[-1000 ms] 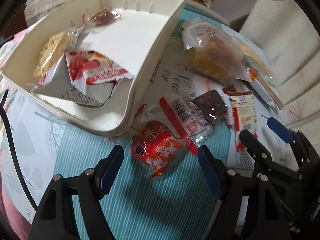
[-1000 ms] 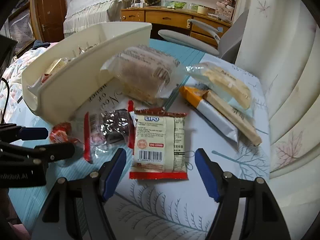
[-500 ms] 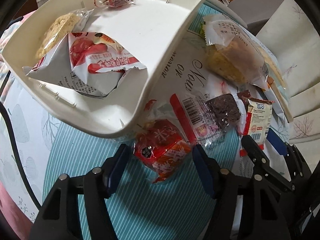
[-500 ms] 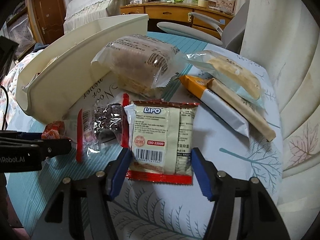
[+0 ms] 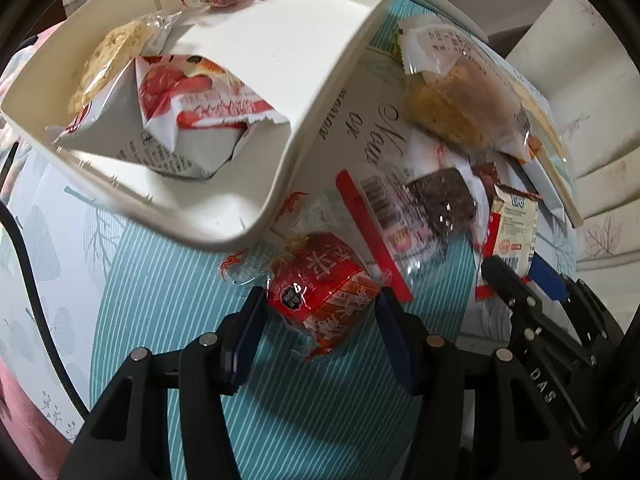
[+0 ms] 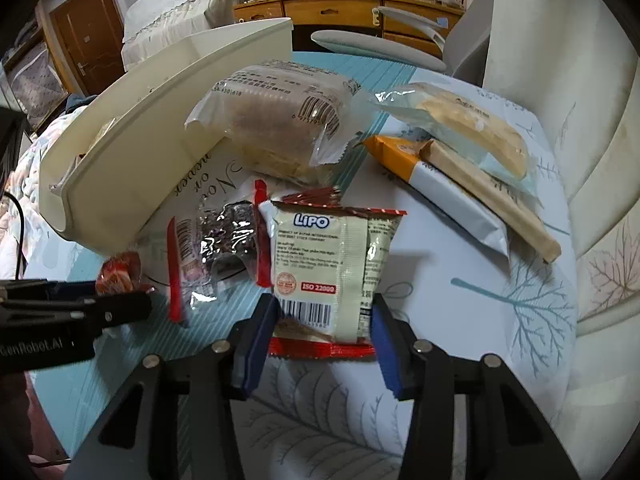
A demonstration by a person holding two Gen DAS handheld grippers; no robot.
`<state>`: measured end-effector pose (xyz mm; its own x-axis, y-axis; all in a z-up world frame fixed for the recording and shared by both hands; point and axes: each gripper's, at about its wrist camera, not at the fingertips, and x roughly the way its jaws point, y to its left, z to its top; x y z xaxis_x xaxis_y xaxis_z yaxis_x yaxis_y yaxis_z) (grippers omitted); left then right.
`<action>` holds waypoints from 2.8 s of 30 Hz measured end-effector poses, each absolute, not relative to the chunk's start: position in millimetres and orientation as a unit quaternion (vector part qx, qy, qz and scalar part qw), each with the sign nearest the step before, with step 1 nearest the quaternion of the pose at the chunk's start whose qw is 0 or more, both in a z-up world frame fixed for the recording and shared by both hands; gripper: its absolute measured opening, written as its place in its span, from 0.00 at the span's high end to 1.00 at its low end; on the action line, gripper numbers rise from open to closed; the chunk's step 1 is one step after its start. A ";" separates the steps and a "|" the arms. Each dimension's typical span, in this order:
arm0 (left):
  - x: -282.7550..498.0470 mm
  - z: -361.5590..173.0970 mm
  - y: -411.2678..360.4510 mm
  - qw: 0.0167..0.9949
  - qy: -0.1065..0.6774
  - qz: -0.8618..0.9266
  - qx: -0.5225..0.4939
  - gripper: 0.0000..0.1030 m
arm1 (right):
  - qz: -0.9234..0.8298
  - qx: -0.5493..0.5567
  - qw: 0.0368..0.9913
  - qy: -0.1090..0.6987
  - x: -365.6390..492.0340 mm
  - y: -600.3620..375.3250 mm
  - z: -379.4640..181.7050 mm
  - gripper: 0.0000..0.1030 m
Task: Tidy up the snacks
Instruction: 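Grasp the red-wrapped cake with the left tool while the right tool grasps the LIPO biscuit pack, then carry both snacks over the white tray and release them inside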
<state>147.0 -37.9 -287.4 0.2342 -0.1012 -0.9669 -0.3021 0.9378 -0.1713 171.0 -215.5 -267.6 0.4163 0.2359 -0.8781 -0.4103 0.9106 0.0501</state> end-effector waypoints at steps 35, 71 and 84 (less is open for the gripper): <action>94.0 -165.0 51.7 0.803 0.583 -0.029 -0.119 0.47 | 0.251 0.063 0.783 0.565 111.9 -134.2 -203.3 0.58; 198.7 -121.5 180.2 0.850 0.511 -0.126 0.001 0.31 | 0.154 0.141 0.851 0.481 157.6 -4.5 -177.2 0.41; 210.5 -105.3 149.5 0.836 0.519 -0.174 0.046 0.30 | 0.111 0.113 0.870 0.467 130.6 -32.7 -161.6 0.40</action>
